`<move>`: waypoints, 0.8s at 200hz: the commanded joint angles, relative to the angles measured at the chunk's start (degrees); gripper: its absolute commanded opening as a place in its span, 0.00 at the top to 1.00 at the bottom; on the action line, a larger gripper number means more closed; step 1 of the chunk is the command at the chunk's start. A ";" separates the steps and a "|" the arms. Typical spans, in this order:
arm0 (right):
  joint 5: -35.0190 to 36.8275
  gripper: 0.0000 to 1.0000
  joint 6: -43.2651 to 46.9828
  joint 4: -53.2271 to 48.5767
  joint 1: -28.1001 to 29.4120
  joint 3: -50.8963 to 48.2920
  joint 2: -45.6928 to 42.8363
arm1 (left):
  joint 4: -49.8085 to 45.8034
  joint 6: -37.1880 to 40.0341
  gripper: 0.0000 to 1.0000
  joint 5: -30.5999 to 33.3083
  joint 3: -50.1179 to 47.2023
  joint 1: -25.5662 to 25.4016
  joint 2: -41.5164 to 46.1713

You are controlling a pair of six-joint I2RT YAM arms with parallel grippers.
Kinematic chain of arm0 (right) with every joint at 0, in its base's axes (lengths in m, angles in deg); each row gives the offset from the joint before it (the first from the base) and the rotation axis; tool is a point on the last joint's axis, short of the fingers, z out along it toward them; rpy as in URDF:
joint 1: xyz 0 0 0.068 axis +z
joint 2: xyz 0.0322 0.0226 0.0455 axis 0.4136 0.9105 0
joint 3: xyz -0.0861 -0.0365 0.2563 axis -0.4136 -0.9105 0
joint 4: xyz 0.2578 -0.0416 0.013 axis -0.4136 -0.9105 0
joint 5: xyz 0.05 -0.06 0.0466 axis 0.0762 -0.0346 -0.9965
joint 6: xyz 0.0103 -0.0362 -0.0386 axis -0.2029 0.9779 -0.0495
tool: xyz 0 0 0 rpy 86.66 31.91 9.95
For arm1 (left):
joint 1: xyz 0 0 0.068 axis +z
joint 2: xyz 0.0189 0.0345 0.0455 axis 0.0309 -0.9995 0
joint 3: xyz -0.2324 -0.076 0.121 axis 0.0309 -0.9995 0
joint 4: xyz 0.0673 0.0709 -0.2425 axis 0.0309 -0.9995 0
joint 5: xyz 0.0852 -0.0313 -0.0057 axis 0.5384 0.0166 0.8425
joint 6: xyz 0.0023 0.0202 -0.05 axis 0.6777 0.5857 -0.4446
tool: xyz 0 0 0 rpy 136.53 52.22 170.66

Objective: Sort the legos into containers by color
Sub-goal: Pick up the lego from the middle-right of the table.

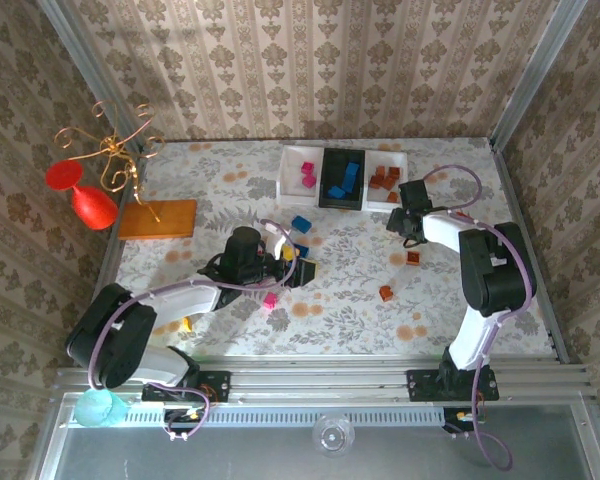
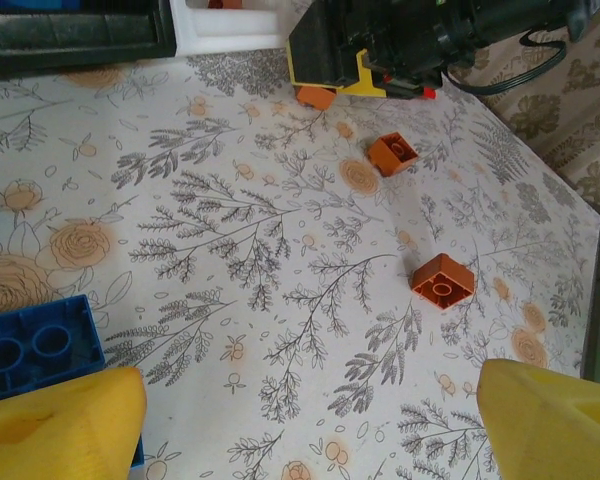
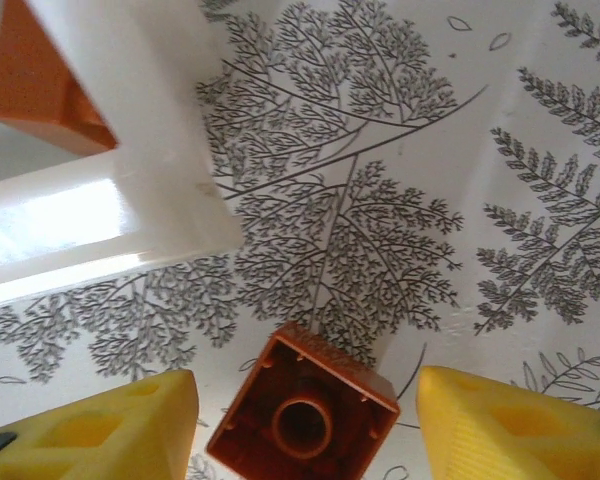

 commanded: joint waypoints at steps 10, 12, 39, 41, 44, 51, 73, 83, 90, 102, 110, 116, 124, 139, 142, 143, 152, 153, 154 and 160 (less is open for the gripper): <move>-0.89 0.44 -0.94 -4.16 -0.56 3.03 2.20 | -0.62 1.82 0.13 0.74 0.25 -0.06 2.22; -0.95 0.44 -0.94 -4.34 -0.63 3.14 2.26 | -0.64 1.81 0.13 0.80 0.25 -0.08 2.26; -1.71 0.49 -0.80 -5.17 -0.78 4.12 3.07 | -0.82 1.90 0.13 1.14 -0.02 -0.08 2.89; -1.79 0.49 -0.79 -5.21 -0.75 4.20 3.11 | -0.80 1.91 0.13 1.12 -0.02 -0.02 2.95; -1.90 0.50 -0.79 -5.18 -0.82 4.22 3.13 | -0.80 1.89 0.13 1.12 -0.03 -0.03 2.97; -2.23 0.52 -0.67 -5.14 -0.91 4.18 3.16 | -0.79 1.89 0.13 1.21 0.00 0.04 3.11; -3.11 0.59 -0.68 -4.08 -1.18 3.38 2.69 | -0.99 1.89 0.13 1.21 -0.02 0.06 3.24; -3.60 0.60 -0.25 -2.19 -1.19 2.15 1.73 | -1.08 1.97 0.13 1.30 -0.15 0.05 3.41; -3.72 0.61 -0.16 -0.47 -1.18 0.56 0.54 | -1.13 2.04 0.13 1.49 -0.11 0.01 3.63; -4.25 0.61 0.17 3.31 -1.10 -2.72 -1.95 | -1.42 2.22 0.13 1.85 -0.19 0.08 3.98; -4.26 0.61 -0.01 5.34 -0.79 -4.70 -4.05 | -1.58 2.37 0.13 2.24 -0.32 0.10 4.20; -4.59 0.61 -0.10 6.91 -0.33 -6.25 -5.71 | -1.60 2.41 0.13 2.50 -0.37 0.09 4.36; -4.96 0.62 -0.27 8.66 0.55 -7.57 -7.76 | -1.60 2.57 0.13 2.82 -0.53 0.18 4.51; -5.64 0.62 -0.48 10.10 2.51 -7.71 -10.26 | -1.53 2.59 0.13 3.27 -0.61 0.41 4.47; -5.82 0.61 -0.56 10.18 2.86 -7.43 -10.54 | -1.50 2.59 0.13 3.33 -0.63 0.37 4.40; -5.90 0.61 -0.57 10.21 3.00 -7.34 -10.59 | -1.51 2.59 0.13 3.37 -0.63 0.36 4.39; -6.53 0.61 -0.84 10.24 3.77 -5.97 -10.73 | -1.43 2.51 0.13 3.28 -0.64 0.44 4.30; -6.56 0.61 -0.89 10.24 3.80 -5.82 -10.64 | -1.43 2.51 0.13 3.30 -0.63 0.44 4.30; -6.66 0.61 -0.91 10.20 3.90 -5.61 -10.64 | -1.43 2.50 0.13 3.26 -0.63 0.44 4.34; -6.83 0.62 -1.06 10.28 4.19 -4.50 -10.37 | -1.37 2.45 0.13 3.15 -0.63 0.44 4.23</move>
